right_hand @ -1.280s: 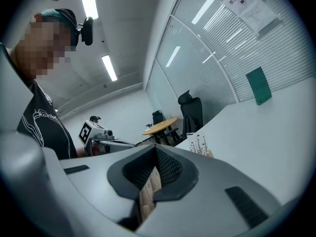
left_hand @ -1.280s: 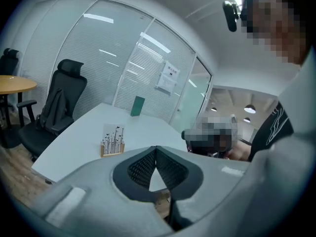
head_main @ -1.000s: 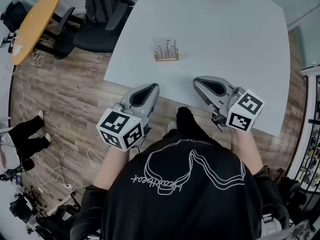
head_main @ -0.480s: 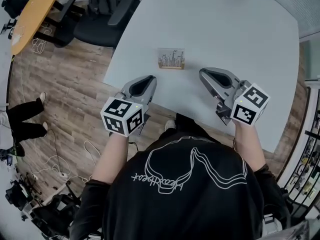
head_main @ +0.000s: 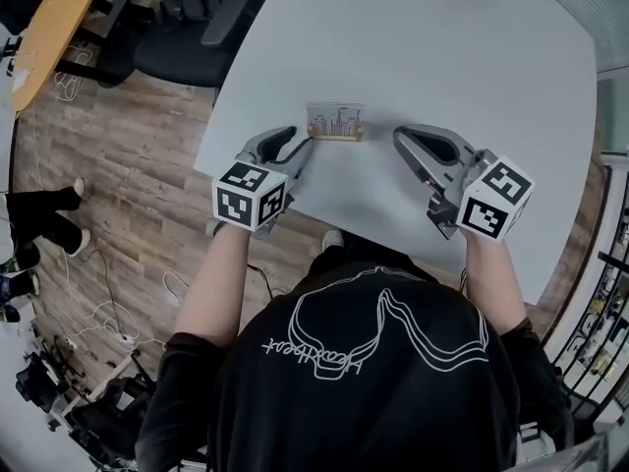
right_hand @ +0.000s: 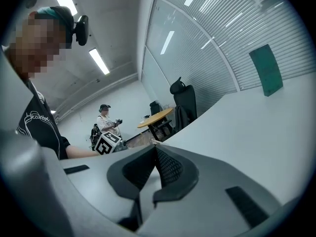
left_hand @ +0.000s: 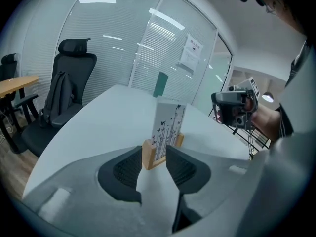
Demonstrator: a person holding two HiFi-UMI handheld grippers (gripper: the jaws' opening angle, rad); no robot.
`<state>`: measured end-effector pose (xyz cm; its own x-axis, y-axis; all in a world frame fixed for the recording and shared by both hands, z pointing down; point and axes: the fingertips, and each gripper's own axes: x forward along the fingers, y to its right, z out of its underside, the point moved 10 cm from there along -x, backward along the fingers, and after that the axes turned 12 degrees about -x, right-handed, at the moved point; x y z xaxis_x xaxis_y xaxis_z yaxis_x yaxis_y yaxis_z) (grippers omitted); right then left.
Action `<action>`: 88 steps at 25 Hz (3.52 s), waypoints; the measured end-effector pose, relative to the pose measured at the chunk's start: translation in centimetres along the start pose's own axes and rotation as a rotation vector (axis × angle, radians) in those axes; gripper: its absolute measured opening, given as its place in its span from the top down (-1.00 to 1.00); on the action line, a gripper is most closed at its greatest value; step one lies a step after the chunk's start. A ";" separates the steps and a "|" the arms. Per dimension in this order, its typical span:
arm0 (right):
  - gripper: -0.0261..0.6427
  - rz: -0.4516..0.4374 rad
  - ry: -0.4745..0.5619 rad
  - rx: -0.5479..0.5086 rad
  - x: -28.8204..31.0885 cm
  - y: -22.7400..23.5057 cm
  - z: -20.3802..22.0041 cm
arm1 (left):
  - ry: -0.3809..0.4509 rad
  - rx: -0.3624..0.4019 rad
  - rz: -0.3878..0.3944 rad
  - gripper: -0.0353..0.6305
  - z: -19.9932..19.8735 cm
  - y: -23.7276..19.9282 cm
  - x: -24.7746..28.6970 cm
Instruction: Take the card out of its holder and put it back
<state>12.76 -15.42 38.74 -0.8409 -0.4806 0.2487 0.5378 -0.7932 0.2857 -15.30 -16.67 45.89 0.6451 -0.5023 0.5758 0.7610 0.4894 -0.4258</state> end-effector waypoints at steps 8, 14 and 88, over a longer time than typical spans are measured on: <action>0.79 -0.032 -0.002 -0.087 2.0 0.8 0.6 | -0.004 0.004 -0.032 0.48 1.0 -0.5 1.8; 0.57 -0.072 -0.015 -0.182 3.9 2.7 2.0 | 0.005 0.053 -0.059 0.68 1.0 -0.5 2.4; 0.85 -0.156 0.219 -0.303 2.1 1.9 -2.5 | 0.021 0.093 -0.143 0.72 0.7 0.4 2.7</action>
<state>11.87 -18.90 37.52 -0.9216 -0.3879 0.0113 0.3880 -0.9216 0.0102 -13.28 -17.31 47.78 0.5323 -0.5860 0.6110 0.8365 0.4750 -0.2732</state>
